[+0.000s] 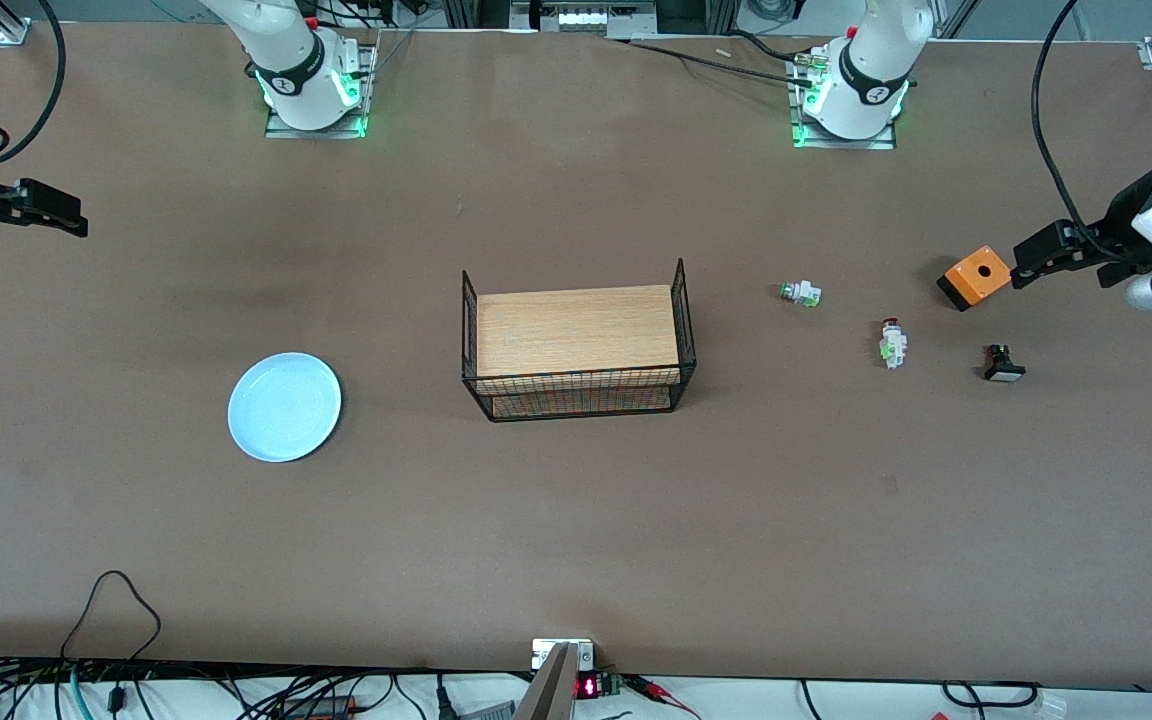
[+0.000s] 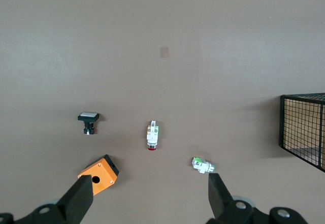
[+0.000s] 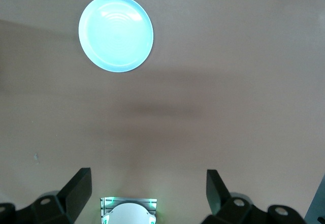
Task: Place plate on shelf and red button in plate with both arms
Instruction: 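Reach the right gripper to the blue plate while the left gripper reaches the button, then grasp the blue plate rim with the right gripper while the left grasps the button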
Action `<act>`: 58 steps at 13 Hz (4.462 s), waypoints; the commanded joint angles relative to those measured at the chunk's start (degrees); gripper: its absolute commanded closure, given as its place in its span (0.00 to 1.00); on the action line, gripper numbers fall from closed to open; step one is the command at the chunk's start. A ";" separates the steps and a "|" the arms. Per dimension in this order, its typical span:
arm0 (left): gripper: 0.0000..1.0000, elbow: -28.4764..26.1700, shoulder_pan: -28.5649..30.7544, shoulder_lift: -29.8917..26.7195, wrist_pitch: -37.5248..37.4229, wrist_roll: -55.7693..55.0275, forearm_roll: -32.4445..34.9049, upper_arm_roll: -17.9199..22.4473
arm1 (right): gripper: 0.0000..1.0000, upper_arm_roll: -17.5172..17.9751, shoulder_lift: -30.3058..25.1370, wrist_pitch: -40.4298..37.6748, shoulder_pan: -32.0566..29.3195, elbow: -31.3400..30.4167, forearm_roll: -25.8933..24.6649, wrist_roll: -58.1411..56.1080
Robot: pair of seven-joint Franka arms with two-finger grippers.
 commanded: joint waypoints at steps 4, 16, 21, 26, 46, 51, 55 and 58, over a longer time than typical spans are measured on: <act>0.00 0.57 0.20 -0.16 -0.45 0.76 0.07 0.09 | 0.00 0.20 0.52 -1.36 -0.58 1.81 0.97 0.10; 0.00 0.49 0.20 0.02 -0.89 0.84 0.68 0.09 | 0.00 -0.85 6.31 5.56 -3.74 1.81 4.66 0.98; 0.00 0.40 0.55 2.82 -1.15 0.58 0.68 0.26 | 0.00 -0.85 12.11 7.67 -4.71 2.34 6.69 1.24; 0.00 -0.39 2.13 4.06 -4.05 -0.30 0.68 0.26 | 0.00 -0.41 21.42 17.69 -4.45 2.34 10.72 1.33; 0.00 -21.46 2.39 8.90 15.61 -4.87 3.06 -0.70 | 0.41 -0.15 41.83 40.12 -4.98 1.90 19.69 -4.65; 0.00 -24.65 3.44 16.96 25.80 -3.99 2.97 -0.70 | 0.89 -0.15 41.75 35.92 -5.24 1.90 20.14 -4.65; 0.00 -29.56 3.89 20.15 36.71 -3.90 2.88 -1.23 | 1.00 -0.32 40.96 30.56 -5.94 2.16 26.35 -2.19; 0.00 -33.52 3.71 20.24 41.03 -3.64 2.97 -2.71 | 1.00 -0.68 38.06 23.97 -6.29 2.95 26.73 -1.66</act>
